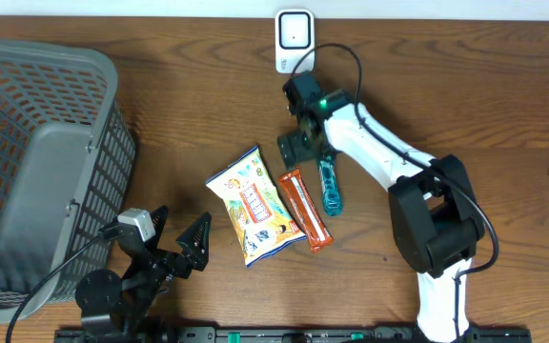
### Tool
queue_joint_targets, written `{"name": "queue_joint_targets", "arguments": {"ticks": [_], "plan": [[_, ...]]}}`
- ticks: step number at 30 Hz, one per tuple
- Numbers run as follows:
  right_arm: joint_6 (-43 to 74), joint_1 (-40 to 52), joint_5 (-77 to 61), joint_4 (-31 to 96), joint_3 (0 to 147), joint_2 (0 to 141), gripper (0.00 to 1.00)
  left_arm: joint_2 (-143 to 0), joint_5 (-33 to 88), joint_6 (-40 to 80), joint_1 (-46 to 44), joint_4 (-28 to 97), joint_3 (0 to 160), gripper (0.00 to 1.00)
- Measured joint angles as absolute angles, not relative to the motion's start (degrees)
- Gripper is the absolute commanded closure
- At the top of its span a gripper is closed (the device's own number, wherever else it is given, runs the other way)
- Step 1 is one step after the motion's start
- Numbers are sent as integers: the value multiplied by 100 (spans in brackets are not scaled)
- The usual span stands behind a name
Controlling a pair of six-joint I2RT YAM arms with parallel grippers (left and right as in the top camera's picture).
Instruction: Scan the item barcode
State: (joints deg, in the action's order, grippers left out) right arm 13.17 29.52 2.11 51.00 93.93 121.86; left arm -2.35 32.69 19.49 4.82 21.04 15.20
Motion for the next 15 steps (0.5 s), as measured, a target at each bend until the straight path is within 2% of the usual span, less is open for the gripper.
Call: {"name": "queue_joint_targets", "arguments": {"ticks": [7, 15], "plan": [[1323, 2818, 231, 6099, 9970, 11944, 1, -237, 3269, 1949, 482, 2106, 1520, 2], [1717, 2827, 296, 7170, 10101, 10510, 1, -235, 3267, 1949, 482, 2104, 1520, 2]]}}
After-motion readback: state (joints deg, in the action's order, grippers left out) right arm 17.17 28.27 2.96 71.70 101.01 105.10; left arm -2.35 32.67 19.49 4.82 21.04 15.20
